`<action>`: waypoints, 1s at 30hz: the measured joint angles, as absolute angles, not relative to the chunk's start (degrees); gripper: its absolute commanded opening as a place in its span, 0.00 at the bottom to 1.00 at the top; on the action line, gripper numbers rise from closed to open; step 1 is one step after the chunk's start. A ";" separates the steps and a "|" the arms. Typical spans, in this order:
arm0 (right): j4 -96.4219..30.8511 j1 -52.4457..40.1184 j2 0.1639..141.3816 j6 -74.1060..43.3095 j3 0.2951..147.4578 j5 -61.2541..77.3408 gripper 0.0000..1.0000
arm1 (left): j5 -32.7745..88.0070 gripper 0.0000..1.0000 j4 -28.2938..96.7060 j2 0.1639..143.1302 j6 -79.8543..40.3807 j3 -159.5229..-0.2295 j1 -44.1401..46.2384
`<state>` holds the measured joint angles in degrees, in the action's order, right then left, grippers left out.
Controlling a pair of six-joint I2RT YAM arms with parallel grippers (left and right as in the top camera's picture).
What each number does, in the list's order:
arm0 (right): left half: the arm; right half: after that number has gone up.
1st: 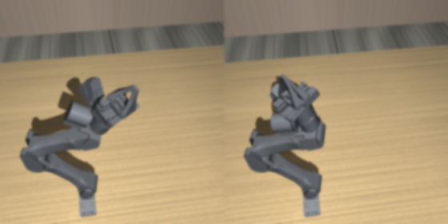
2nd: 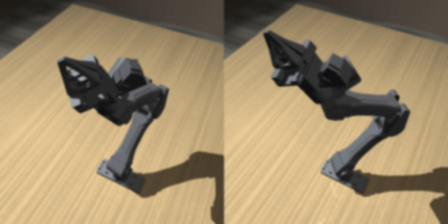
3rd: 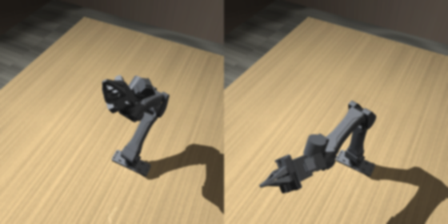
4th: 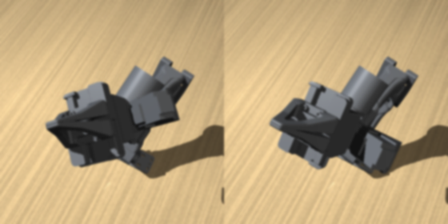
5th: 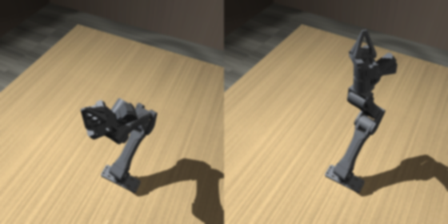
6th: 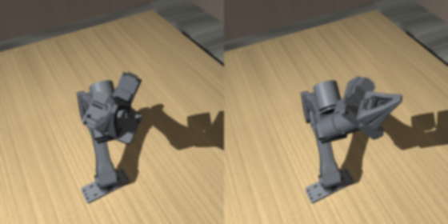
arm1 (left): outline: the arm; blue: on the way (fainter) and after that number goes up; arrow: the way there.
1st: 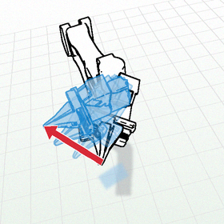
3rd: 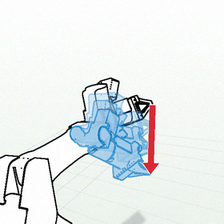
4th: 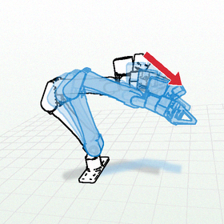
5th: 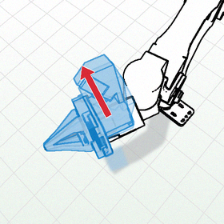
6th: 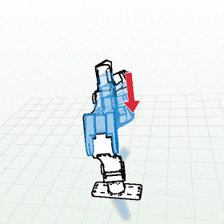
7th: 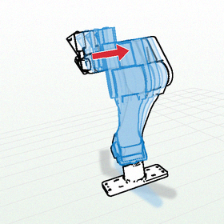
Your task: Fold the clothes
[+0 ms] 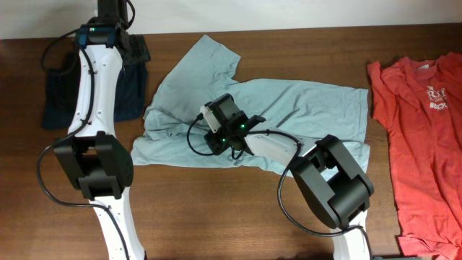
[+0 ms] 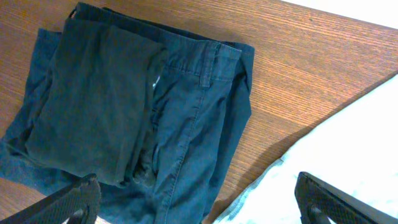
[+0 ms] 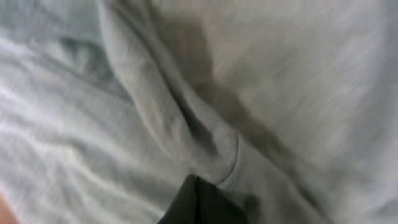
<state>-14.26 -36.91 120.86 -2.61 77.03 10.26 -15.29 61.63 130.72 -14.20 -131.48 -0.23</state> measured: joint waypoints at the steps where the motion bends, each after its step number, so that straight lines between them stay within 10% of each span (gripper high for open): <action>1: -13.30 -36.88 120.86 -2.59 77.03 9.67 0.04 | -15.29 0.99 61.65 130.72 -14.20 -131.48 -0.23; 19: -2.20 -29.21 120.92 -2.59 77.03 4.73 0.04 | -15.29 0.99 61.65 130.72 -14.20 -131.48 -0.23; 30: -18.15 -27.90 114.89 -3.05 78.06 10.15 0.04 | -15.29 0.99 61.65 130.72 -14.20 -131.48 -0.23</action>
<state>-18.15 -27.90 114.89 -3.05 78.06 10.15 -15.29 61.65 130.72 -14.20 -131.48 -0.23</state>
